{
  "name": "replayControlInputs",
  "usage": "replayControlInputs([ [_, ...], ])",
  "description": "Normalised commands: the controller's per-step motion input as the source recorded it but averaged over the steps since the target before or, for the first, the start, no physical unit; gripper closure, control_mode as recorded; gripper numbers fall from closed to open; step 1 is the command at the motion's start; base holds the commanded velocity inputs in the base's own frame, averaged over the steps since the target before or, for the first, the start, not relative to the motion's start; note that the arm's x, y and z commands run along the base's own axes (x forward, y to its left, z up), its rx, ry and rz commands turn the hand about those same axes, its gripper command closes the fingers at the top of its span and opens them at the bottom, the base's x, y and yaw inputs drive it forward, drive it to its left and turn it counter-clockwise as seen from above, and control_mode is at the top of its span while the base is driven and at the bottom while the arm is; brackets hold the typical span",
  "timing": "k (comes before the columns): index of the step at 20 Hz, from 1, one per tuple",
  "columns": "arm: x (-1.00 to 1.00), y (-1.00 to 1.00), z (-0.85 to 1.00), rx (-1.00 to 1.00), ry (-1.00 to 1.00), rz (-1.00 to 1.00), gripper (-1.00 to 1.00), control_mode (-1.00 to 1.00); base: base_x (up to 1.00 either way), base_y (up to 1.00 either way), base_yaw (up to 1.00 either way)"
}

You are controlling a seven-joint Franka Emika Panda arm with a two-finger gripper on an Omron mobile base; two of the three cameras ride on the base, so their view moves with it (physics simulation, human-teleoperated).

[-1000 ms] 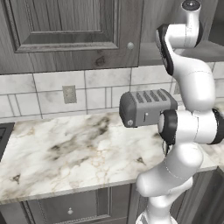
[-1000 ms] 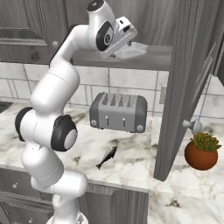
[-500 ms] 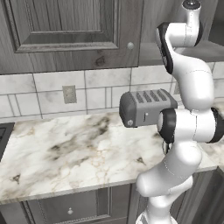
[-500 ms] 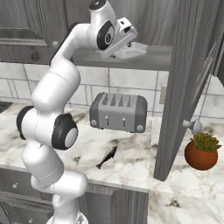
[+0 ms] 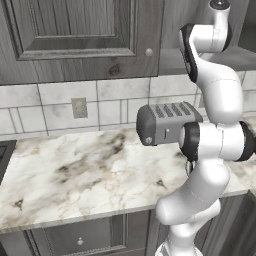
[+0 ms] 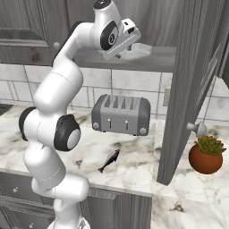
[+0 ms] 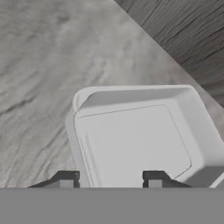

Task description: Retrieve the tupperware from the cabinet, then place the raw meat into the tupperware to avoid contamination.

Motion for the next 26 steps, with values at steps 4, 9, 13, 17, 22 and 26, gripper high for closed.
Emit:
replayControlInputs([
  [4, 0.04, 0.00, 0.00, 0.00, 0.00, 0.01, 1.00, -1.00, 0.00, 0.00, 0.00],
  [9, 0.03, 0.00, 0.00, 0.00, 0.00, 0.01, 1.00, -1.00, 0.00, 0.00, 0.00],
  [13, 0.02, 0.00, 0.00, 0.00, 0.00, 0.01, 1.00, -1.00, 0.00, 0.00, 0.00],
  [17, 0.00, 0.00, 0.00, 0.00, 0.00, 0.00, 1.00, -1.00, 0.00, 0.00, 0.00],
  [22, 0.00, 0.00, 0.14, 0.00, 0.00, -0.03, 1.00, -1.00, 0.00, 0.00, 0.00],
  [26, 0.00, 0.01, 0.24, -0.01, 0.00, -0.03, 1.00, -1.00, 0.00, 0.00, 0.00],
])
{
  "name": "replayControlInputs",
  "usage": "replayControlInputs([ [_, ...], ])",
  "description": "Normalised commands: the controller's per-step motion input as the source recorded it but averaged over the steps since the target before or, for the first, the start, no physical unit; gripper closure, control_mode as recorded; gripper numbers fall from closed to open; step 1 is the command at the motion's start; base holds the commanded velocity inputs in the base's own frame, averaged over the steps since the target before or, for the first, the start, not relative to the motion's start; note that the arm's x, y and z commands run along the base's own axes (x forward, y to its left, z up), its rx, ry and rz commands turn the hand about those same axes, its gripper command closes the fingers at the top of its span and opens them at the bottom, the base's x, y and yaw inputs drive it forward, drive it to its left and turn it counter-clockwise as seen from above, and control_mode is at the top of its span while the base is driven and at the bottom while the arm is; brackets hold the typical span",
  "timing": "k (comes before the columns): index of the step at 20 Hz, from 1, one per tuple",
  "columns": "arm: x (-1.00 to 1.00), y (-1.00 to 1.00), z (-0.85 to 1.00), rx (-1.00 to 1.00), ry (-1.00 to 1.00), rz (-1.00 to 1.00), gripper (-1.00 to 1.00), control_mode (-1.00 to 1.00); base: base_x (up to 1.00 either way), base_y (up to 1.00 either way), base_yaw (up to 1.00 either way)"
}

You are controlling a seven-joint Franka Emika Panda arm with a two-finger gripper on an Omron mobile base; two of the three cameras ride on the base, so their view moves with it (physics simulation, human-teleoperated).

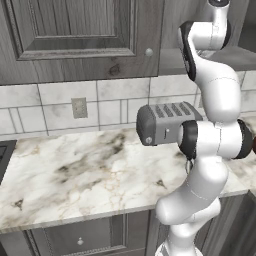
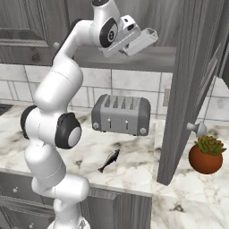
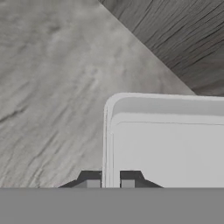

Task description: Retrieve the tupperware from the cabinet, then place the raw meat into the tupperware to avoid contamination.

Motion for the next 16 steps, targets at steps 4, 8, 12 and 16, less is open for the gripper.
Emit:
replayControlInputs([
  [4, -0.06, 0.01, 0.02, 0.00, 0.00, -0.01, 1.00, -1.00, 0.00, 0.00, 0.00],
  [8, -0.32, 0.02, 0.00, 0.00, 0.00, -0.01, 1.00, -1.00, 0.00, 0.00, 0.00],
  [12, -0.42, 0.02, 0.00, 0.00, -0.01, -0.02, 1.00, -1.00, 0.00, 0.00, 0.00],
  [16, -0.50, 0.06, 0.00, -0.01, -0.05, 0.00, 1.00, -1.00, 0.00, 0.00, 0.00],
])
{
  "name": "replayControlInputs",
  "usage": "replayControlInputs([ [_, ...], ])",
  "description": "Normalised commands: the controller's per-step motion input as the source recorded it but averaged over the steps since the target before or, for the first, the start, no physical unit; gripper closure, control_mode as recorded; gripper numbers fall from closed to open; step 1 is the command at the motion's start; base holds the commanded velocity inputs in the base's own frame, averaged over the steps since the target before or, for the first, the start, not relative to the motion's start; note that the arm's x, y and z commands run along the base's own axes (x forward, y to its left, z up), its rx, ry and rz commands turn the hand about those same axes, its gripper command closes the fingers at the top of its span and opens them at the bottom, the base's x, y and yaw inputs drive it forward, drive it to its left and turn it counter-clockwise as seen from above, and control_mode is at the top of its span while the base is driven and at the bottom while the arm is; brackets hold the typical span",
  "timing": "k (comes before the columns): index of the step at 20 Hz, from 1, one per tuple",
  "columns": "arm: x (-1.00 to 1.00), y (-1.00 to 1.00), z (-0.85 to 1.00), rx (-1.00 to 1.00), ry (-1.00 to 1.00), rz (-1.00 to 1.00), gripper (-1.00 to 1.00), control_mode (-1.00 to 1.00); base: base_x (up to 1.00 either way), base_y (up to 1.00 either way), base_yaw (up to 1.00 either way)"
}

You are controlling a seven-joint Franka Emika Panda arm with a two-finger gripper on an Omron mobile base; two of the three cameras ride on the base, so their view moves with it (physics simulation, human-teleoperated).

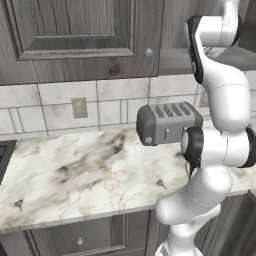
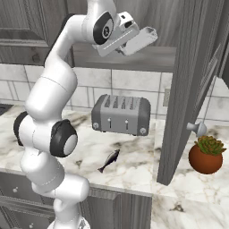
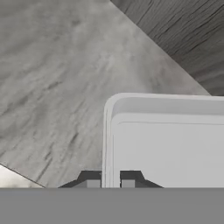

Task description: Retrieve the tupperware from the cabinet, then place the raw meat into the tupperware to avoid contamination.

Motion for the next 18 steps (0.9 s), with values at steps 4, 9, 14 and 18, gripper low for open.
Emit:
replayControlInputs([
  [4, -0.57, 0.08, 0.00, -0.01, -0.05, 0.00, 1.00, -1.00, 0.00, 0.00, 0.00],
  [9, -0.66, 0.11, 0.00, 0.00, -0.02, 0.00, 1.00, -1.00, 0.00, 0.00, 0.00],
  [14, -0.74, 0.14, 0.00, 0.00, -0.01, 0.00, 1.00, -1.00, 0.00, 0.00, 0.00],
  [18, -0.89, 0.17, -0.02, 0.00, -0.02, 0.00, 1.00, -1.00, 0.00, 0.00, 0.00],
])
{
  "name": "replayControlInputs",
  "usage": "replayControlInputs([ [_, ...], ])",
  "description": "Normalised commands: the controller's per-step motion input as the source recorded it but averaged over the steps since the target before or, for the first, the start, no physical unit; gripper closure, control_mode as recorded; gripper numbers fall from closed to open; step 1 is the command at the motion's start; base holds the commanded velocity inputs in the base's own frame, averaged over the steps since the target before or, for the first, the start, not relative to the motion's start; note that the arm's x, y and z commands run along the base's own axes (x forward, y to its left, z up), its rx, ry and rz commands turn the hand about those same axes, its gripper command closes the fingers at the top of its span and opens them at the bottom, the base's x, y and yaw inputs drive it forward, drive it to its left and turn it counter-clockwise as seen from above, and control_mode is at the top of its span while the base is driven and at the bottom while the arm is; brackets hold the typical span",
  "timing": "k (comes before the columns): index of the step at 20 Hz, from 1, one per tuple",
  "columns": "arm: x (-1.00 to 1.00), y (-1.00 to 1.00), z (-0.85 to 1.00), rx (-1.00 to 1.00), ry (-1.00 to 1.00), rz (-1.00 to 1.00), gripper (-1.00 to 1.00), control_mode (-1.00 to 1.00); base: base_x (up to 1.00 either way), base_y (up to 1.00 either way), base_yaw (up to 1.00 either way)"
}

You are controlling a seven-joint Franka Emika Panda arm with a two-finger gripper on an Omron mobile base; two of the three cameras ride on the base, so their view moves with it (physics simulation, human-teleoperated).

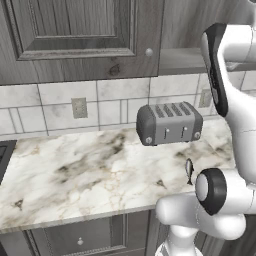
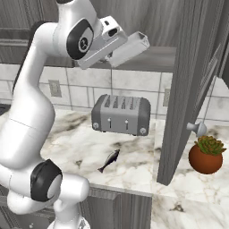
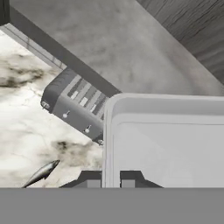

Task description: Retrieve the tupperware from the cabinet, then place the raw meat into the tupperware to avoid contamination.

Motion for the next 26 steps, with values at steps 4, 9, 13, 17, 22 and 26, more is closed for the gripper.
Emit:
replayControlInputs([
  [4, -0.83, 0.27, -0.11, 0.00, 0.00, 0.00, 1.00, -1.00, 0.00, 0.00, 0.00],
  [9, -0.62, 0.33, -0.19, 0.00, 0.00, 0.00, 1.00, -1.00, 0.00, 0.00, 0.00],
  [13, -0.61, 0.44, -0.25, 0.00, 0.00, 0.00, 1.00, -1.00, 0.00, 0.00, 0.00],
  [17, -0.59, 0.49, -0.25, 0.00, -0.01, 0.00, 1.00, -1.00, 0.00, 0.00, 0.00],
  [22, -0.62, 0.58, -0.28, 0.00, 0.00, 0.00, 1.00, -1.00, 0.00, 0.00, 0.00],
  [26, -0.47, 0.54, -0.32, 0.00, 0.00, 0.00, 1.00, -1.00, 0.00, 0.00, 0.00],
])
